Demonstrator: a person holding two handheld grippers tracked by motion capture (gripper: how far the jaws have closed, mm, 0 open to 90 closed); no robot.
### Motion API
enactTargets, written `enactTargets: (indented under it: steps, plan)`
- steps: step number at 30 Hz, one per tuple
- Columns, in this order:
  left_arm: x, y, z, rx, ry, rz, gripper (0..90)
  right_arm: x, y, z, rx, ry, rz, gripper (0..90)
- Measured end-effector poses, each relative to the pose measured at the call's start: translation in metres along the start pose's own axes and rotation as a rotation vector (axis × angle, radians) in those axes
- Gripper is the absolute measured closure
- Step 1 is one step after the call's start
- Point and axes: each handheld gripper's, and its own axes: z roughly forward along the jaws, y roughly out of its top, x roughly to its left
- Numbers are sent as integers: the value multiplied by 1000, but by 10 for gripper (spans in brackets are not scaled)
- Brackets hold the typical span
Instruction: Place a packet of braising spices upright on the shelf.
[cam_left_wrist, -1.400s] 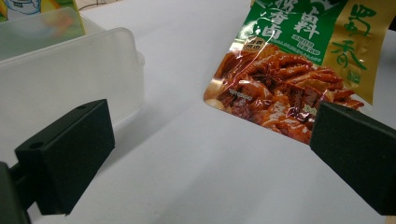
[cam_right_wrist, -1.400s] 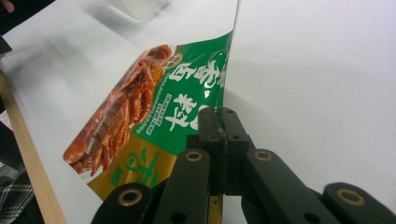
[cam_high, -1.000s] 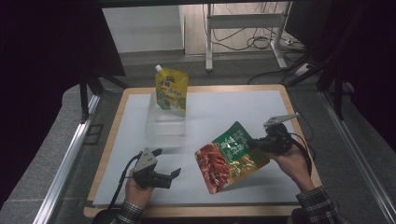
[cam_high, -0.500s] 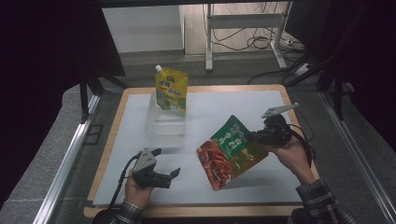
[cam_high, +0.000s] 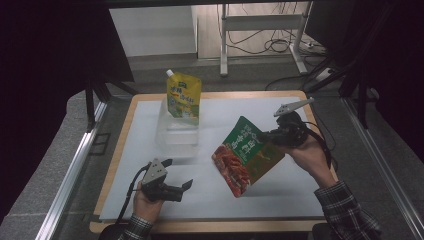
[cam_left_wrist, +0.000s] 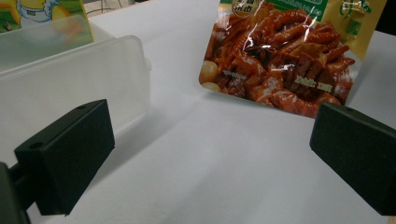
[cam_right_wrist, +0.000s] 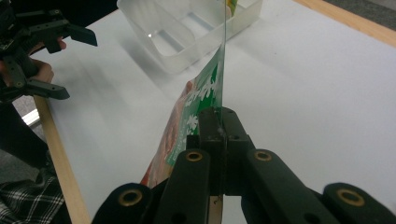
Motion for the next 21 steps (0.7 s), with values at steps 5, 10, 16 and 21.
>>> enactTargets:
  steps: [5, 10, 16, 21]
  plan:
    - [0, 0, 0, -3, -5, -2, 0, 0, 10, -3, -9, 0, -9, 896]
    - [0, 0, 0, -6, -7, -3, 0, 1, 19, -4, -8, 0, -15, 897]
    - [1, 0, -1, -10, -6, -1, 0, 5, 32, -3, -13, 0, -41, 897]
    - [1, 1, -2, -11, -2, 1, 0, 6, 42, -2, -11, -8, -65, 897]
